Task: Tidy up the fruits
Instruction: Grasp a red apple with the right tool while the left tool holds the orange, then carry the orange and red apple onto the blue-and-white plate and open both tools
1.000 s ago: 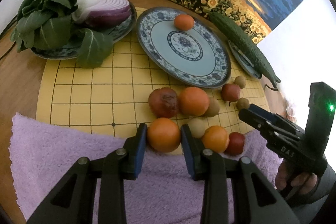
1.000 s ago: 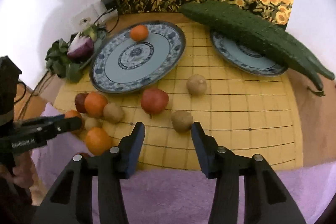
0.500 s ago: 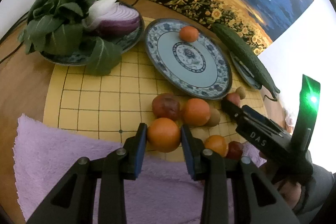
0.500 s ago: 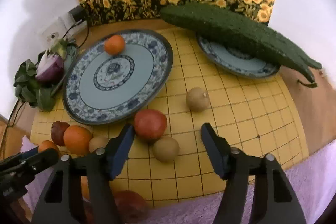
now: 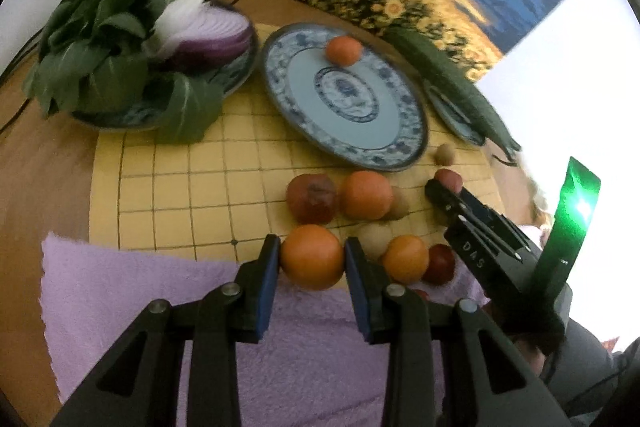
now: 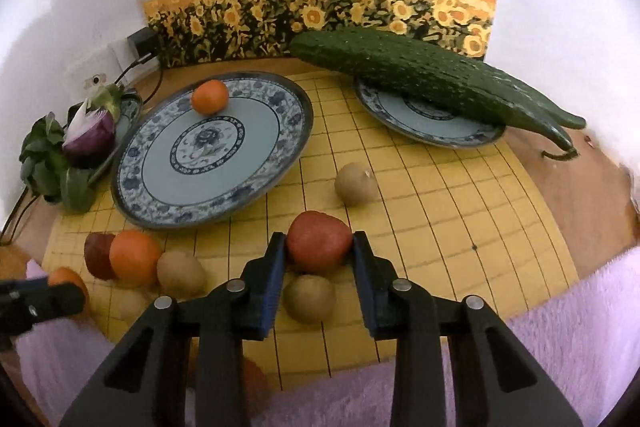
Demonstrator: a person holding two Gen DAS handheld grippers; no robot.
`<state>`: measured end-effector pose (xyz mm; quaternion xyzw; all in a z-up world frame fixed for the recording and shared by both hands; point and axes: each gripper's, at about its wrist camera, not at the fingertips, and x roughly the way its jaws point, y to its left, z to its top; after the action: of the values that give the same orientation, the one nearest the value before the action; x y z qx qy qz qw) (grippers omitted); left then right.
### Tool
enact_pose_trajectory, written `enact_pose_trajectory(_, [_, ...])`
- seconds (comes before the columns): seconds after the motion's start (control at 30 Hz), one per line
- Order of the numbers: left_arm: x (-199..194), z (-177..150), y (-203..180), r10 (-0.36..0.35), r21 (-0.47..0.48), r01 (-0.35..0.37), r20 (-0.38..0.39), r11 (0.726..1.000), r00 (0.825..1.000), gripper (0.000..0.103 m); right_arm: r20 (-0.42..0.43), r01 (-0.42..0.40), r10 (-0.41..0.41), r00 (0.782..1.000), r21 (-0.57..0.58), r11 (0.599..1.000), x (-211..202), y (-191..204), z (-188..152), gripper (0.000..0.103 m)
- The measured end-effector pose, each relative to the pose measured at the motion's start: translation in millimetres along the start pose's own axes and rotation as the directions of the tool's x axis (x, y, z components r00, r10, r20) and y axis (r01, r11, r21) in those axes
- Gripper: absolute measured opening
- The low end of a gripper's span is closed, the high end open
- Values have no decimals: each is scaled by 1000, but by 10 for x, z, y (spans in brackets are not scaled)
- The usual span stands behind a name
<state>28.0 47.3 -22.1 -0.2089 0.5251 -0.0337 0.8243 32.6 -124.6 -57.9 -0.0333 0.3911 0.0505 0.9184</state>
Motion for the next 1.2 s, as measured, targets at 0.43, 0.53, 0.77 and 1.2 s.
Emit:
enact_pose_trajectory(0.43, [-205, 162, -42, -45, 153, 40, 32, 987, 998, 34, 62, 16, -20, 998, 53, 998, -336, -103, 43, 33])
enact_pose_trajectory(0.53, [-271, 189, -25, -47, 116, 39, 68, 992, 997, 34, 62, -11, 10, 998, 6, 1000, -418, -53, 128, 33])
enact_pose_trajectory(0.77, [-320, 351, -82, -48, 84, 37, 136, 996, 990, 34, 69, -89, 97, 993, -105, 990, -472, 185, 376, 33])
enact_pose_trajectory(1.2, [-98, 765, -180, -22, 131, 1, 163, 991, 986, 34, 29, -188, 194, 981, -142, 972, -181, 358, 719, 33])
